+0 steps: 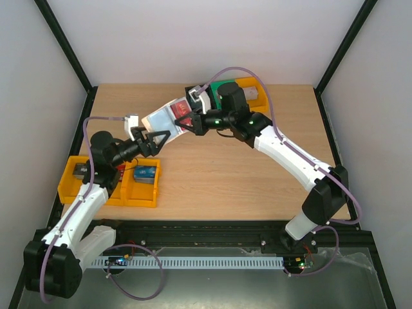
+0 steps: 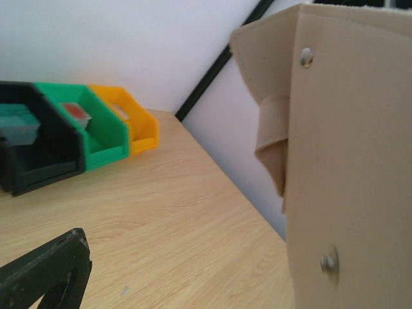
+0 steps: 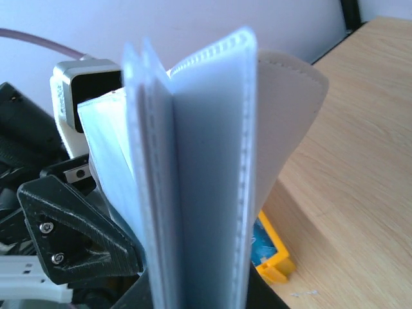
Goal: Take the credit cards out of the card holder
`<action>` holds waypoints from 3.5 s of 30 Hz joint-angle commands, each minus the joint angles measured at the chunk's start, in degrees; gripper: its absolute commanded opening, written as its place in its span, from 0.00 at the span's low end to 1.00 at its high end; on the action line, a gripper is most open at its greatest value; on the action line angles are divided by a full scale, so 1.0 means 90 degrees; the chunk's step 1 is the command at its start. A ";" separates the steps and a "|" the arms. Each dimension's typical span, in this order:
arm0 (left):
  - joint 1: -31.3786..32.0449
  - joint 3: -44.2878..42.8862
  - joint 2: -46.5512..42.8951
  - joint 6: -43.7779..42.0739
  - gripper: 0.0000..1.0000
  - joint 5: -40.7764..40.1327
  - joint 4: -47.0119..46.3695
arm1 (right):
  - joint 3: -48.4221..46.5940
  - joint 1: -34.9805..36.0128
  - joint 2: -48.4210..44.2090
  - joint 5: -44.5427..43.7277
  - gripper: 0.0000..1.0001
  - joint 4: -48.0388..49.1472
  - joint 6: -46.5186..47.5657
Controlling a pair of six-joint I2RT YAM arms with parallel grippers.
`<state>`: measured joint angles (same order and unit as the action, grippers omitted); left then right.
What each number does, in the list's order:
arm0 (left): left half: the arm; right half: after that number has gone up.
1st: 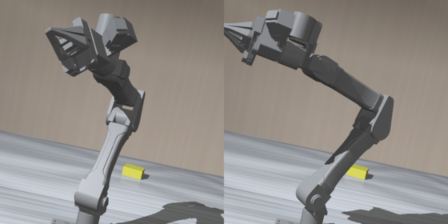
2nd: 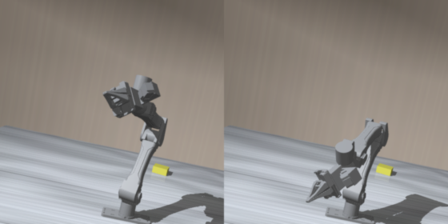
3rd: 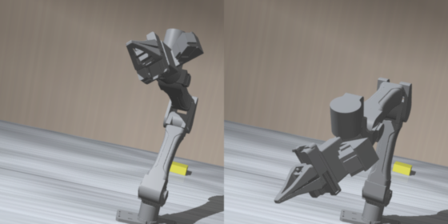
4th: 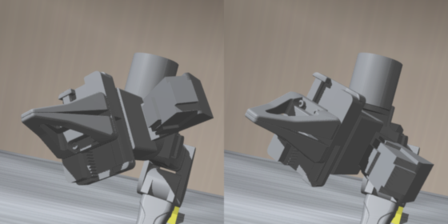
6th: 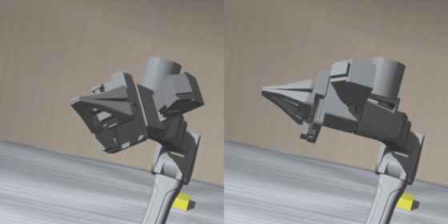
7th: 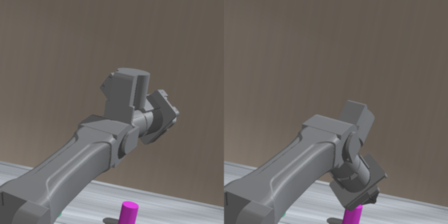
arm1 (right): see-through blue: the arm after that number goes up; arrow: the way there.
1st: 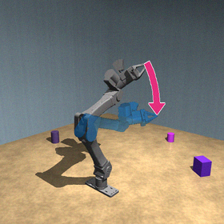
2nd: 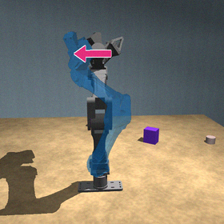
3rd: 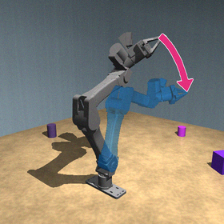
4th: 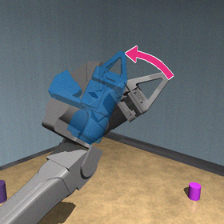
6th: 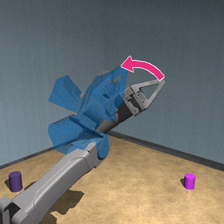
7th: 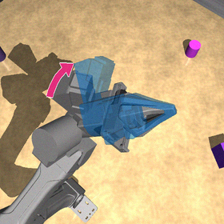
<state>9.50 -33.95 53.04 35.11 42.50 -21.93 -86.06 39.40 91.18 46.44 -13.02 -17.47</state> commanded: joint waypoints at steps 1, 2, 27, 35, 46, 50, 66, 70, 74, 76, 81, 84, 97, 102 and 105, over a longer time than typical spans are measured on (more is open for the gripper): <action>0.0080 -0.0136 0.0036 0.0120 1.00 0.0591 -0.0937 | 0.0103 0.0060 -0.0143 0.0767 0.02 0.0640 -0.0060; 0.0100 -0.0163 0.0041 0.0140 1.00 0.0646 -0.1050 | 0.0100 0.0072 -0.0153 0.0811 0.02 0.0673 -0.0062; 0.0224 -0.2201 -0.0127 -0.4686 0.02 0.2014 0.3227 | -0.0395 -0.0837 -0.0183 0.2733 0.95 -0.0733 0.1274; 0.0224 -0.2436 -0.0025 -0.5007 0.02 0.2301 0.3484 | -0.0767 -0.0825 -0.0129 0.3052 0.95 -0.0812 0.1322; 0.0224 -0.2484 -0.0042 -0.4894 0.02 0.2340 0.3482 | -0.0539 -0.0664 -0.0282 0.3204 0.03 -0.0451 0.0865; 0.0224 -0.2416 -0.0079 -0.4521 0.03 0.1939 0.3179 | -0.0537 -0.0694 -0.0372 0.3094 0.02 -0.0351 0.0798; -0.0491 -0.1598 -0.0457 -0.1163 0.99 -0.0081 0.1168 | -0.0750 -0.0297 -0.0325 -0.2858 0.02 -0.0977 0.0103; 0.0146 -0.1434 -0.0292 -0.0750 0.77 0.0456 0.0760 | -0.0755 -0.0191 -0.0321 -0.2067 0.02 -0.0689 0.0134; 0.0472 -0.1442 -0.0004 -0.0686 0.53 0.0335 0.0910 | -0.0543 -0.0178 -0.0405 -0.1131 0.02 -0.0201 0.0164; 0.0533 -0.1442 0.0071 -0.0621 0.50 0.0386 0.0806 | -0.0376 -0.0169 -0.0446 -0.0550 0.02 0.0106 0.0146; 0.0548 -0.1483 0.0079 -0.0643 0.49 0.0483 0.0791 | 0.0092 -0.0159 -0.0720 0.0432 0.02 0.1067 -0.0034; 0.0577 -0.1464 0.0098 -0.0669 0.50 0.0605 0.0719 | 0.0126 -0.0149 -0.0729 0.0786 0.02 0.1249 -0.0039; 0.0627 -0.1445 0.0140 -0.0736 0.45 0.0612 0.0801 | 0.0213 -0.0044 -0.0648 0.1474 0.02 0.2403 -0.0680; 0.0746 -0.1447 0.0166 -0.0785 0.36 0.1034 0.0593 | 0.0301 0.0025 -0.0567 0.1193 0.02 0.2637 -0.0762; 0.0787 -0.1452 0.0172 -0.0602 0.29 0.1480 0.0253 | 0.0333 0.0026 -0.0531 0.1090 0.02 0.2656 -0.0745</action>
<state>14.83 -47.48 54.11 28.47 47.31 -15.46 -83.44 37.95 87.31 55.24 3.64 -23.16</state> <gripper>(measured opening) 0.332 0.034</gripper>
